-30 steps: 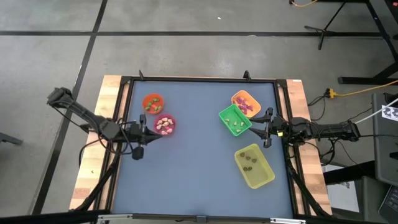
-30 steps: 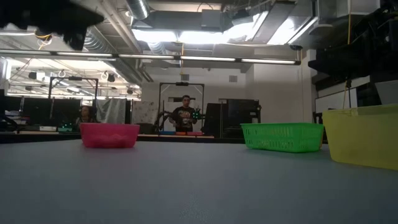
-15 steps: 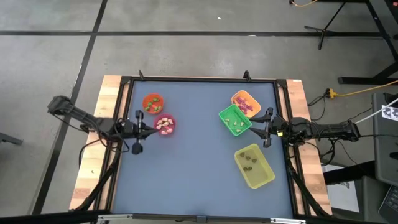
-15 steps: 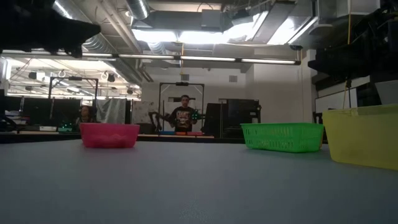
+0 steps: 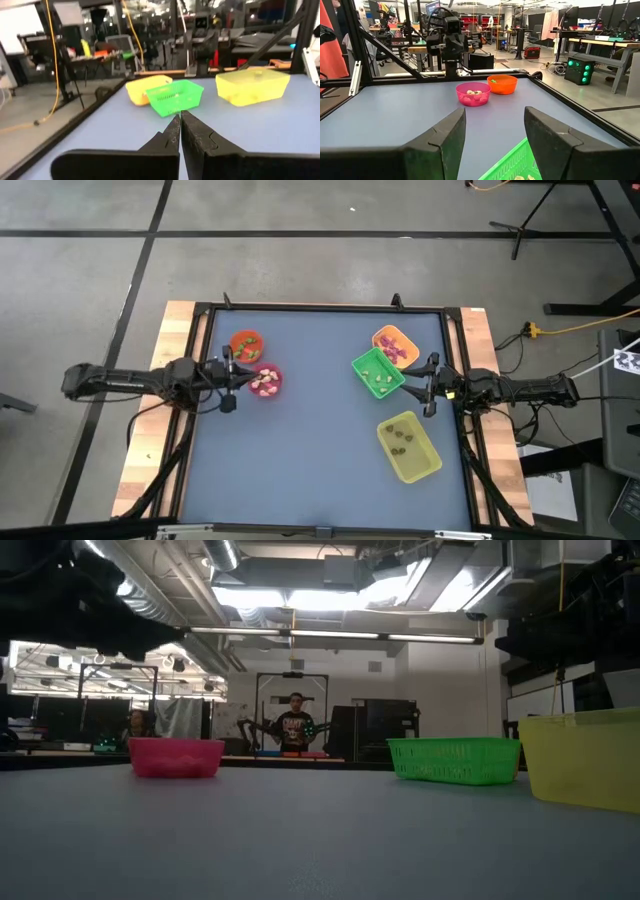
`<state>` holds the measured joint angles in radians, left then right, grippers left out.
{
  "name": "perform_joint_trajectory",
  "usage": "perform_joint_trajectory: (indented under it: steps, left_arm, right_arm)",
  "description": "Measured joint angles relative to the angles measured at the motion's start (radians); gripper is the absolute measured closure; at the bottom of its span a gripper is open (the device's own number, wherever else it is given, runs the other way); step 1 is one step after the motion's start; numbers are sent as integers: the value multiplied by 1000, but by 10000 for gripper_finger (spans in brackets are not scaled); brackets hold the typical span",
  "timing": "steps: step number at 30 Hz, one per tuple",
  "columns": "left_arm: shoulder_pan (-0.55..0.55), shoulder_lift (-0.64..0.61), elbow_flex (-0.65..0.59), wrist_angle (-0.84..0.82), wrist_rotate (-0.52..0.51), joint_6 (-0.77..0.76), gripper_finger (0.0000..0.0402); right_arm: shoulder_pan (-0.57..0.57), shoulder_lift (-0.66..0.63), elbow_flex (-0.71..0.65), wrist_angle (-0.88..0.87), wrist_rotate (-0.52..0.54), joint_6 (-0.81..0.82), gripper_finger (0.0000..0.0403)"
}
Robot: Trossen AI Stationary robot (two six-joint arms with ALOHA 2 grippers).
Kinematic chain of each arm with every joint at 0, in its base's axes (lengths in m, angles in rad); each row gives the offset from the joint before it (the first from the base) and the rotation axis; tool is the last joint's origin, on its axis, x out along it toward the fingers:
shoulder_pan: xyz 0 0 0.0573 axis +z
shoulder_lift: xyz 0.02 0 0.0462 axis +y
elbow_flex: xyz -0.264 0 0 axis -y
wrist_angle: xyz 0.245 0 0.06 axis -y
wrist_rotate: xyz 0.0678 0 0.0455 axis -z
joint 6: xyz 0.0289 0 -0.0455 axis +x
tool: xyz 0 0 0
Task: Sort Halloween decoration
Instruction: Return to Home Position
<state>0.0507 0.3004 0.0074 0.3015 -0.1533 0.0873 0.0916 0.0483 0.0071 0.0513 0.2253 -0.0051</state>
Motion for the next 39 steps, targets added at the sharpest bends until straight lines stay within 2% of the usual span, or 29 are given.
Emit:
perform_joint_trajectory:
  steps: [7,19,39]
  left_arm:
    - [125,0,0,-64,146,-40,401]
    - [181,0,0,-271,172,-86,401]
    - [180,-4,0,-280,157,-78,401]
  right_arm:
    - [0,0,0,0,0,0,203]
    - [0,0,0,-1,-8,0,203]
    - [0,0,0,0,-9,0,203]
